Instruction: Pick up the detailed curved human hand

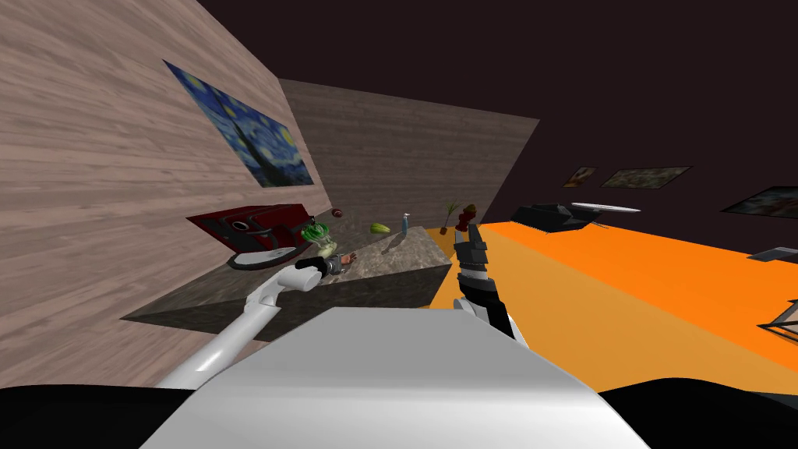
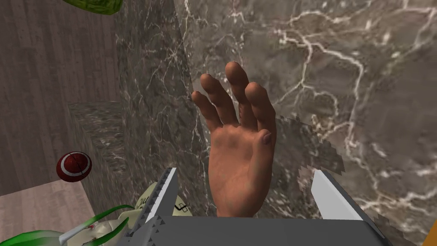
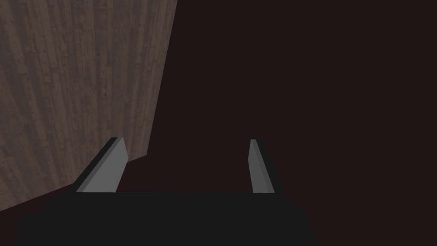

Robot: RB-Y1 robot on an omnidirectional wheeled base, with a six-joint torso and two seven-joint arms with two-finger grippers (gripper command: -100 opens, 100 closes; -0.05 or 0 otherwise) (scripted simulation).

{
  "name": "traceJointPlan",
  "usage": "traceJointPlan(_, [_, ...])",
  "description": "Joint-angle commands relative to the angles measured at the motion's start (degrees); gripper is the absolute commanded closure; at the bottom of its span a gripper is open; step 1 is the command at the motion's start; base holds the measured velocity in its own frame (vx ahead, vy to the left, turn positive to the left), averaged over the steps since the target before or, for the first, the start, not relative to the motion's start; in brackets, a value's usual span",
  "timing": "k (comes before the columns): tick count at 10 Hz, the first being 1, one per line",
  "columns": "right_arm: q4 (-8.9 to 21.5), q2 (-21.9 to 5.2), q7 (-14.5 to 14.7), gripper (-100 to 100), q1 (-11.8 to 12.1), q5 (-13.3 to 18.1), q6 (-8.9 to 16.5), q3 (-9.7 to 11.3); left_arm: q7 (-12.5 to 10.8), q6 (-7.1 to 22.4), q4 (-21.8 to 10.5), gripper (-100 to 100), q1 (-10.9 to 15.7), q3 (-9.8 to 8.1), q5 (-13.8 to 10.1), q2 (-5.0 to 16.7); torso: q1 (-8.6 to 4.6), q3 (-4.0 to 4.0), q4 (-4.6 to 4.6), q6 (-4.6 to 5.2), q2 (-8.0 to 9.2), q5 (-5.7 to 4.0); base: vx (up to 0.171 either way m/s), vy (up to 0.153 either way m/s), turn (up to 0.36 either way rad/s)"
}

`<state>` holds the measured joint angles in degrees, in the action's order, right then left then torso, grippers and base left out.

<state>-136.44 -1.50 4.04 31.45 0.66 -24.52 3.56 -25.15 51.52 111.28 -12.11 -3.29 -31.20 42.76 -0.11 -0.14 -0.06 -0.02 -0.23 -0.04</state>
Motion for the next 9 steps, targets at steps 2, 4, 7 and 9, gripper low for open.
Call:
traceJointPlan(2, [0.00,0.00,0.00,0,0.00,0.00,0.00,0.00,-0.12,0.96,-0.59,-100,0.19,0.64,-0.30,0.16,0.03,0.03,0.01,-0.02,0.07,0.01,0.024,-0.019,0.026])
traceJointPlan(4, [0.00,0.00,0.00,0,-0.01,0.00,0.00,0.00,2.72,1.62,-3.52,-100,2.96,-2.15,-2.92,0.22,0.13,0.14,0.05,-0.01,0.24,0.03,0.001,-0.036,0.005])
traceJointPlan(7, [0.00,0.00,0.00,0,-0.01,0.00,0.00,0.00,7.08,1.62,-7.23,-100,2.96,-2.84,-2.92,0.22,-0.11,0.14,0.05,-0.01,0.24,-0.03,0.004,-0.062,0.004])
traceJointPlan(9, [0.00,0.00,0.00,0,-0.01,0.00,0.00,0.00,10.59,2.08,-11.97,-100,5.71,-6.40,-5.51,0.28,-0.11,0.14,0.06,0.00,0.24,-0.02,0.005,-0.086,0.006])
